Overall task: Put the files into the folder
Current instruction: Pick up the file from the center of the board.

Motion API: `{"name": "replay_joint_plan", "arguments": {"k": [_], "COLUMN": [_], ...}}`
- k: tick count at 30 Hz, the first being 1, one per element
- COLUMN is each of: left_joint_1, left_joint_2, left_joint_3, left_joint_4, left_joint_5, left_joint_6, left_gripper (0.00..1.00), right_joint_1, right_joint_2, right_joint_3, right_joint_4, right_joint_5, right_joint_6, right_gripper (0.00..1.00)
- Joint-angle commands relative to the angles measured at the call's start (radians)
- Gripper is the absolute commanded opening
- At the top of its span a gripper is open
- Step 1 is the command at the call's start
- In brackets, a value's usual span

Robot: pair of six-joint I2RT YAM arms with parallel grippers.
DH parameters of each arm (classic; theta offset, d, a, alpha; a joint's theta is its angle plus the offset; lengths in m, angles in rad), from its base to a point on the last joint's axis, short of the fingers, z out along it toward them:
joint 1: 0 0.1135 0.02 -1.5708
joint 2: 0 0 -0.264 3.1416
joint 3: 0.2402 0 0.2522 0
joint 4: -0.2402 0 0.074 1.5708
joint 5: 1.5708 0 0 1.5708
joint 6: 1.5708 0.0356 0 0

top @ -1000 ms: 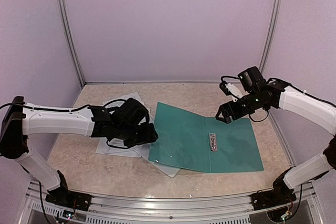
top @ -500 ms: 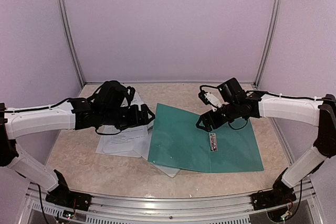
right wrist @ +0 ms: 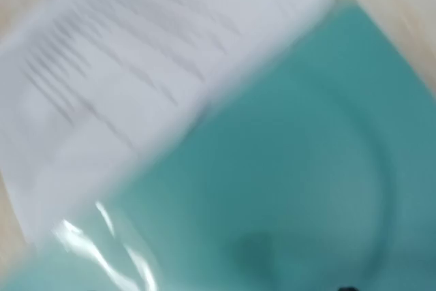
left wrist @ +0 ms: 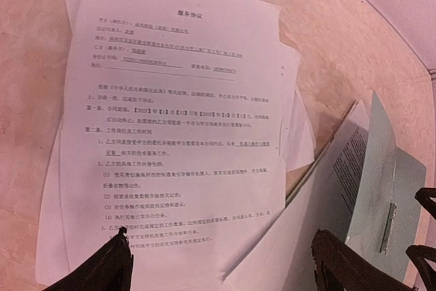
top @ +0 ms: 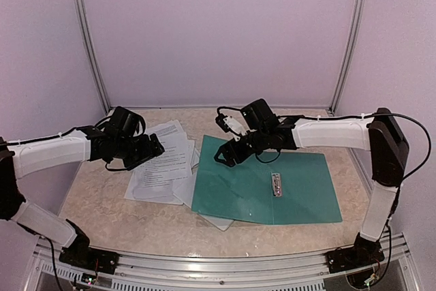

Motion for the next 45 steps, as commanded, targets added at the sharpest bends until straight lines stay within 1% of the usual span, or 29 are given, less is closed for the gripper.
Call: {"name": "replay_joint_plan", "arguments": {"k": [1, 7, 9, 12, 15, 20, 27, 36, 45], "left_joint_1": [0.082, 0.212, 0.253, 0.305, 0.33, 0.352, 0.367, 0.402, 0.413], "left_joint_2": [-0.05, -0.073, -0.064, -0.038, 0.015, 0.098, 0.139, 0.231, 0.287], "left_joint_3": [-0.025, -0.064, -0.075, -0.082, -0.071, -0.038, -0.01, 0.064, 0.078], "left_joint_4": [-0.067, -0.073, -0.051, -0.004, 0.027, 0.061, 0.072, 0.076, 0.111], "left_joint_5": [-0.005, 0.043, 0.065, 0.127, 0.142, 0.173, 0.18, 0.235, 0.261], "left_joint_6": [0.002, 0.01, 0.015, 0.018, 0.026, 0.032, 0.059, 0.139, 0.147], "left_gripper": [0.88, 0.88, 0.88, 0.87, 0.88, 0.88, 0.88, 0.88, 0.87], "right_joint_1": [0.048, 0.096, 0.105, 0.11, 0.11, 0.104, 0.07, 0.031, 0.007], "right_joint_2": [0.127, 0.326, 0.384, 0.463, 0.515, 0.551, 0.543, 0.574, 0.616], "right_joint_3": [0.166, 0.395, 0.466, 0.543, 0.589, 0.566, 0.483, 0.46, 0.463], "right_joint_4": [0.077, 0.089, 0.083, 0.082, 0.073, 0.087, 0.159, 0.198, 0.225], "right_joint_5": [-0.037, -0.071, -0.088, -0.105, -0.101, -0.105, -0.114, -0.15, -0.214], "right_joint_6": [0.06, 0.143, 0.166, 0.206, 0.241, 0.286, 0.347, 0.396, 0.432], "right_gripper": [0.72, 0.71, 0.7, 0.69, 0.69, 0.68, 0.66, 0.64, 0.62]}}
